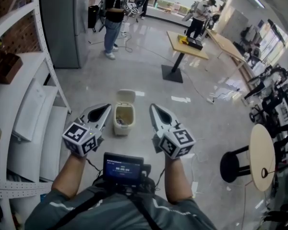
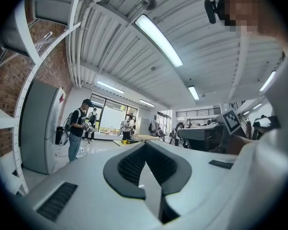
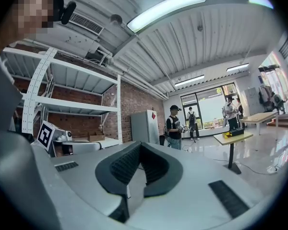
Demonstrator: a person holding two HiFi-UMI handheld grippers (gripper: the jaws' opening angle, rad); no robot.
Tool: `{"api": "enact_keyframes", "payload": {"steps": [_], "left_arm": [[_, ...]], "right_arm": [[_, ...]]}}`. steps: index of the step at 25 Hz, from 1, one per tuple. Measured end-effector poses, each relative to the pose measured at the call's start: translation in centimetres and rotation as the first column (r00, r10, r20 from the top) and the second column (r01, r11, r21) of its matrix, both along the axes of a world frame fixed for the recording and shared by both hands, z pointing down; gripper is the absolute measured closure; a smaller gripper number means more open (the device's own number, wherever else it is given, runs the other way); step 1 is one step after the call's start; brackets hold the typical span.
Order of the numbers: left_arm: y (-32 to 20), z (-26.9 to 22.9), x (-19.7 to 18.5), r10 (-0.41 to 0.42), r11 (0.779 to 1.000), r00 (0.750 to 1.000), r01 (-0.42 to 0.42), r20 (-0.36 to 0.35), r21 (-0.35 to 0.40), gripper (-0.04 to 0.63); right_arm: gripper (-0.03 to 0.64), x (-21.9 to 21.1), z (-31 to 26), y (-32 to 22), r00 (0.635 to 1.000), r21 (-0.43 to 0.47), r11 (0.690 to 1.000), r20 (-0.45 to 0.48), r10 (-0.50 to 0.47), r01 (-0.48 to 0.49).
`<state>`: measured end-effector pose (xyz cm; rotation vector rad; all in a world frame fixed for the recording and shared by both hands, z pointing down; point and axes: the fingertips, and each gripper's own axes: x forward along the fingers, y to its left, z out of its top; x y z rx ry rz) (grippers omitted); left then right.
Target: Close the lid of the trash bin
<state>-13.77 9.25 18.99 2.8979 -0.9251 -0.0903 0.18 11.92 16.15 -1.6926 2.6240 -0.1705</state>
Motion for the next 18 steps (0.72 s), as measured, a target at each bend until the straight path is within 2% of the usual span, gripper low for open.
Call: {"api": "enact_keyframes", "payload": {"steps": [9, 18], "left_arm": [[-4.2, 0.5, 1.2, 0.013, 1.0, 1.0, -0.013, -0.017, -0.018, 0.601], [-11.0, 1.5, 4.1, -0.04, 0.999, 0.999, 0.041, 0.019, -0.023, 0.601]], "right_arm": [[0.606, 1.1, 0.3, -4.3, 1.0, -0.017, 1.0, 0.0, 0.014, -0.014], [0.606, 4.6, 1.8, -11.9, 0.999, -0.013, 0.999, 0.027, -0.033, 0.034]]}}
